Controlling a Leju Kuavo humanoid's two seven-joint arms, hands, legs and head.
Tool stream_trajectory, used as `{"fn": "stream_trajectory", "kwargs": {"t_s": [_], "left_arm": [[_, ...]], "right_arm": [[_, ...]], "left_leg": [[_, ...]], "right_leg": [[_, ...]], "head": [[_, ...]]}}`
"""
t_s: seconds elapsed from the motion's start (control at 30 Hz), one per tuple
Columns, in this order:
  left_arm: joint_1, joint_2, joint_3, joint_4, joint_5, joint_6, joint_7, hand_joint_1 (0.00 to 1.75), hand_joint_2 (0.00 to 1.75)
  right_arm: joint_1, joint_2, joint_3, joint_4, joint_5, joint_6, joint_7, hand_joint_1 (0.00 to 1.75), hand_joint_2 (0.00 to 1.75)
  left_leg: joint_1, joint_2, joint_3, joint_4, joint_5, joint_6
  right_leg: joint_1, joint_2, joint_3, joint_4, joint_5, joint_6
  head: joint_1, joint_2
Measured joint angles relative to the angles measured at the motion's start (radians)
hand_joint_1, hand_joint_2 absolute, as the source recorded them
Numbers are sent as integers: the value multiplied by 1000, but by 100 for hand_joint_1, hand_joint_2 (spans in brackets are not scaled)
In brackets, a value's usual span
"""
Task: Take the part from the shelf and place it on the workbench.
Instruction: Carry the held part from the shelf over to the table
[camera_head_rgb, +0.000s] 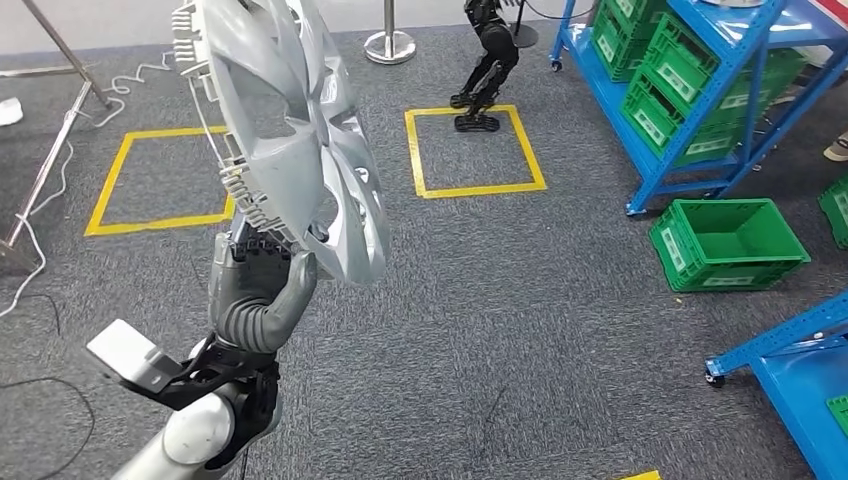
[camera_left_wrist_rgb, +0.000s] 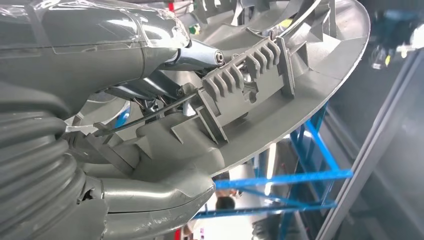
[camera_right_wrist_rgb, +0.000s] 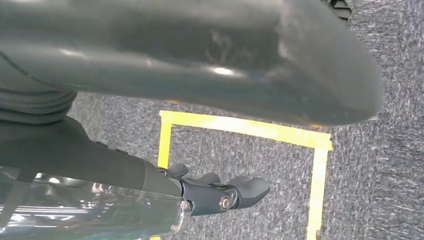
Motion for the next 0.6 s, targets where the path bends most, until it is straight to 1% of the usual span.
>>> {"fn": "stream_trajectory", "kwargs": {"t_s": [0.03,0.07,0.1,0.13,0.17,0.2,0.23,0.27,0.3,0.33,0.37,0.4,0.43,0.47,0.5,0.53,0.57,0.6], "left_arm": [[1,-1,-1,3,9,0,-10,175,175],[1,-2,-1,7,17,0,-20,175,175],[1,-3,-2,12,24,1,-30,175,175],[0,-5,-2,17,32,0,-39,175,175],[0,-6,-2,21,39,0,-46,175,175],[-1,-7,-2,25,48,-1,-50,175,175],[-2,-8,-2,29,55,-2,-53,175,175],[-2,-9,-2,34,59,-3,-54,175,175],[-2,-9,-2,38,61,-3,-55,175,175],[-3,-9,-2,41,60,-4,-55,175,175],[-4,-10,-2,43,60,-4,-54,175,175],[-6,-11,-2,45,60,-4,-53,175,175],[-8,-14,-2,46,60,-4,-53,175,175],[-11,-17,-3,49,60,-4,-54,175,175],[-13,-21,-3,52,61,-3,-57,175,175],[-14,-24,-3,56,61,-2,-60,175,175],[-14,-26,-4,59,61,-1,-64,175,175],[-11,-27,-4,62,62,1,-68,175,175]], "right_arm": [[4,-3,0,0,-2,-2,-1,0,0],[9,-6,0,0,-3,-4,-3,0,0],[13,-8,0,1,-3,-5,-5,0,0],[17,-12,0,1,-4,-6,-7,0,0],[21,-16,0,1,-5,-6,-7,0,0],[24,-19,0,1,-6,-7,-7,0,0],[27,-22,0,1,-6,-7,-7,0,0],[29,-24,0,1,-5,-7,-7,0,0],[29,-25,0,2,-2,-8,-7,0,0],[27,-26,0,2,4,-9,-7,0,0],[22,-26,0,2,12,-11,-7,0,0],[16,-25,0,2,20,-15,-7,0,0],[9,-25,0,2,26,-21,-8,0,0],[3,-26,0,2,30,-28,-10,0,0],[-3,-26,0,1,32,-33,-14,0,0],[-10,-27,0,1,33,-37,-18,0,0],[-15,-27,0,0,35,-40,-22,0,0],[-19,-26,0,-1,37,-41,-25,0,0]], "left_leg": [[-2,-9,-1,-1,0,12],[-3,-21,-4,0,1,21],[-3,-31,-5,-1,3,27],[-3,-43,-7,-2,6,33],[-3,-53,-8,-3,8,38],[-4,-64,-10,-3,10,42],[-6,-76,-13,-3,12,46],[-8,-89,-15,-3,13,50],[-11,-103,-17,-3,15,52],[-14,-116,-17,-3,16,54],[-17,-129,-17,-3,17,55],[-18,-141,-16,-3,18,56],[-20,-152,-16,-3,20,55],[-19,-162,-17,-3,22,52],[-16,-172,-20,-3,26,48],[-13,-182,-24,-4,30,42],[-11,-192,-28,-6,34,34],[-11,-187,-31,-7,35,29]], "right_leg": [[1,-7,1,1,-2,4],[0,-14,2,0,-3,7],[-3,-13,2,4,-10,11],[-5,-3,-3,21,-26,14],[-7,12,-18,58,-53,18],[-8,31,-42,114,-87,19],[-8,43,-72,183,-120,19],[-7,49,-101,243,-143,17],[-6,53,-120,279,-148,13],[-4,56,-123,278,-132,6],[-2,62,-107,237,-98,-3],[2,75,-80,172,-56,-13],[5,93,-52,108,-24,-24],[8,110,-31,58,-3,-32],[10,121,-20,29,5,-38],[11,123,-16,19,2,-41],[12,117,-13,10,5,-42],[11,106,-9,-1,9,-40]], "head": [[0,0],[2,0],[3,0],[4,0],[5,0],[7,0],[8,0],[10,0],[10,0],[11,0],[11,0],[11,0],[9,0],[9,0],[9,0],[9,0],[11,0],[12,0]]}}
